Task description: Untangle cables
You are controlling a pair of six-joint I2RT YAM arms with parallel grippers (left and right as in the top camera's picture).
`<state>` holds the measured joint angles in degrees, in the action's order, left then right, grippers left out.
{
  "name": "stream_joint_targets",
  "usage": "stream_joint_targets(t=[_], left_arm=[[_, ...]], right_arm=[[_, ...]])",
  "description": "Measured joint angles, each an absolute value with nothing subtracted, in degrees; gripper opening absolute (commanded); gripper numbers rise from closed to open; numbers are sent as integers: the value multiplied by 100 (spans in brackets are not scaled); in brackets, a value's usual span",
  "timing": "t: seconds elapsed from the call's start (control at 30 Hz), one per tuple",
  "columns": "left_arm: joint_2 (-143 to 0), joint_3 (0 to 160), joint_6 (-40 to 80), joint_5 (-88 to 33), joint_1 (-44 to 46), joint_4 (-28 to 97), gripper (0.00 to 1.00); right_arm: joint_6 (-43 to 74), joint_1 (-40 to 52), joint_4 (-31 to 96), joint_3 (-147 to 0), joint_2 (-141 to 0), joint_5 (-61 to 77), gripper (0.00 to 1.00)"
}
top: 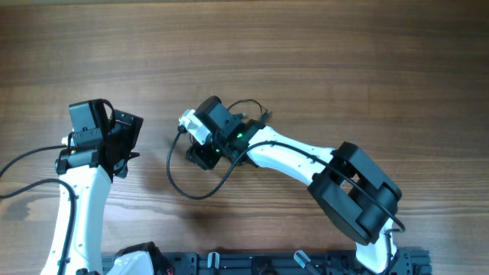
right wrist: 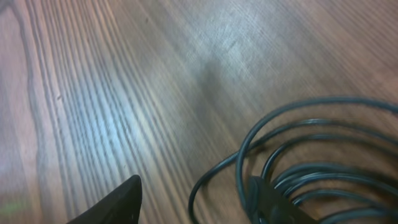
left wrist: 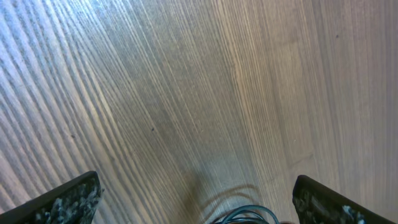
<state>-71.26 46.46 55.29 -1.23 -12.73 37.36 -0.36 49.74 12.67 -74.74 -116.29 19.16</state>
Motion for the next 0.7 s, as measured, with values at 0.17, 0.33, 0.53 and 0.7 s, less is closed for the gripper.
stream_joint_targets(t=[0.17,0.33,0.53,0.7], left_arm=[[-7126,4646,5529,-143,-1273,3776,100],[-7126,4646,5529,-143,-1273,3782,100],[-7126,4646,5529,-143,-1273,3787,100],[-7126,4646,5529,-141,-1273,3798,100]], right_arm=[[-36,4974,1013,-7476,-11675,1874,51],[-25,4974,1022,-7481,-11983,1828,49],[19,4974,1022,-7481,-12022,1811,46],[176,4974,1024,-7481,-12022,1802,45]])
